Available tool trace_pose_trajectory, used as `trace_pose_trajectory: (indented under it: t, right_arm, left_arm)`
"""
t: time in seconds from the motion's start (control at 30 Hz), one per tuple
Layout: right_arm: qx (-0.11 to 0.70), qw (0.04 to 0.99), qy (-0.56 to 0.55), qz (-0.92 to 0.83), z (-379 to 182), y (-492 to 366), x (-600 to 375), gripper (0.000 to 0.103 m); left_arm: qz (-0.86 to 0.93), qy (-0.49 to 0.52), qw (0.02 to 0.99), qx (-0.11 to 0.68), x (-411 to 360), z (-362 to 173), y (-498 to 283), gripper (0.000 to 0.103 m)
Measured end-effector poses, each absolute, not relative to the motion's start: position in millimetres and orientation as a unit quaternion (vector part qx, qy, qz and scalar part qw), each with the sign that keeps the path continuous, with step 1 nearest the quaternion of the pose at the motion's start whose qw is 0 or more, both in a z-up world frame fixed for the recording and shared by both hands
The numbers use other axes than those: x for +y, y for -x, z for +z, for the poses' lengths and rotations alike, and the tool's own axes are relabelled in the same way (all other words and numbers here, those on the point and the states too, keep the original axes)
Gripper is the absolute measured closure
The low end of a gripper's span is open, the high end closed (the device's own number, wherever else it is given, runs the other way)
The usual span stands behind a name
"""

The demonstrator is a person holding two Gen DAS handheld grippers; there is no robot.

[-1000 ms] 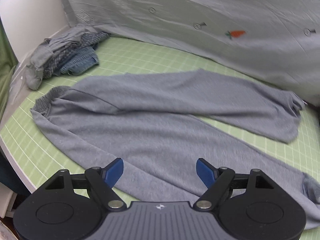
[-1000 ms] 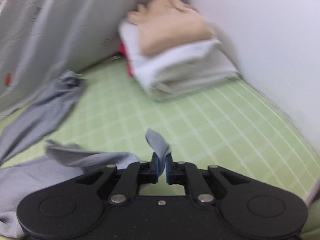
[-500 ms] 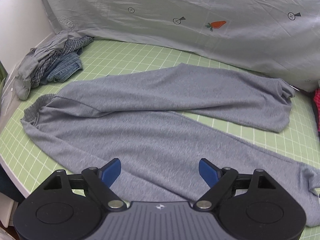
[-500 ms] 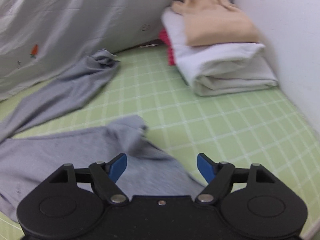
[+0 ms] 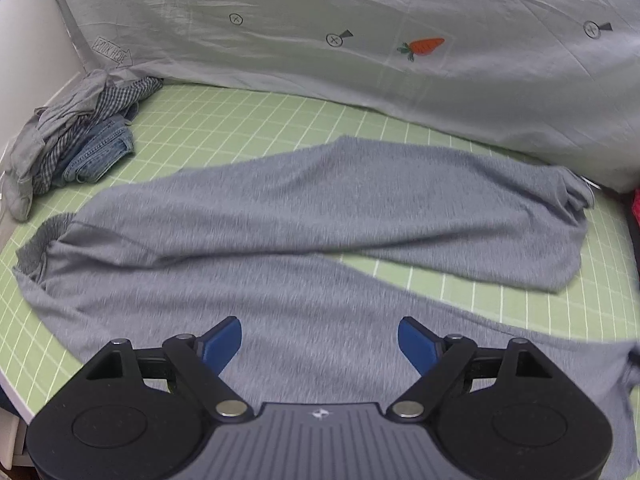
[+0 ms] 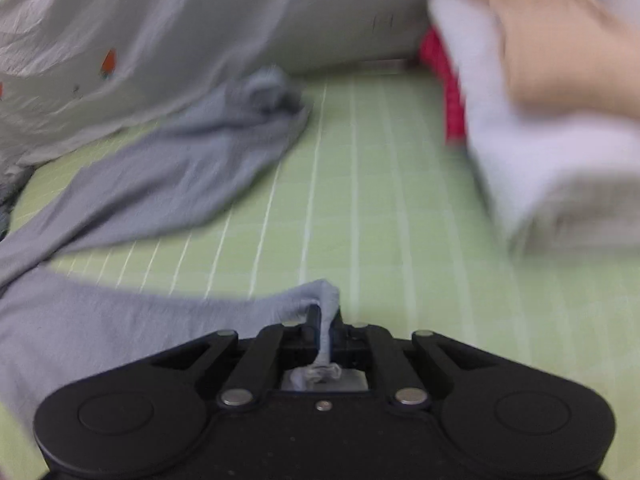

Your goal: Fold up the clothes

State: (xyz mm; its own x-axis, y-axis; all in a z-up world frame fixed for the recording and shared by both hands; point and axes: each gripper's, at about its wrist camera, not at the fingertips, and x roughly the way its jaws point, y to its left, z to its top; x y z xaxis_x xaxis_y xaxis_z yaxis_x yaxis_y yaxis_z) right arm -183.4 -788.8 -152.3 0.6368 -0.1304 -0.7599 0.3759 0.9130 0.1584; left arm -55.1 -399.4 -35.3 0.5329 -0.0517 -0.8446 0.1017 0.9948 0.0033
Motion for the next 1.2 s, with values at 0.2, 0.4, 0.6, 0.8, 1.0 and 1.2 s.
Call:
trace_pose_trajectory:
  t: [0.2, 0.4, 0.6, 0.8, 1.0, 1.2]
  right_arm:
    - [0.301, 0.898, -0.205, -0.248, -121, 176, -819, 0.026]
    - [0.349, 0.852, -0.215, -0.327, -146, 233, -815, 0.030]
    - [0.391, 0.812, -0.243, -0.358, -179, 267, -800, 0.025]
    - [0.392, 0.826, -0.213, -0.345, -186, 257, -789, 0.067]
    - [0.377, 0.836, -0.160, -0.364, -167, 287, -779, 0.102]
    - [0.402, 0.786, -0.150, -0.445, -167, 356, -772, 0.102]
  left_arm:
    - [-0.040, -0.023, 0.870, 0.491, -407, -45, 48, 0.017]
    - [-0.032, -0.020, 0.859, 0.511, -405, -59, 55, 0.017]
    - [-0.046, -0.025, 0.857, 0.513, -412, -57, 59, 0.017]
    - [-0.063, -0.037, 0.868, 0.491, -416, -44, 72, 0.017]
    - [-0.057, -0.027, 0.869, 0.491, -395, -44, 92, 0.017]
    - [-0.034, -0.016, 0.864, 0.503, -358, -47, 106, 0.017]
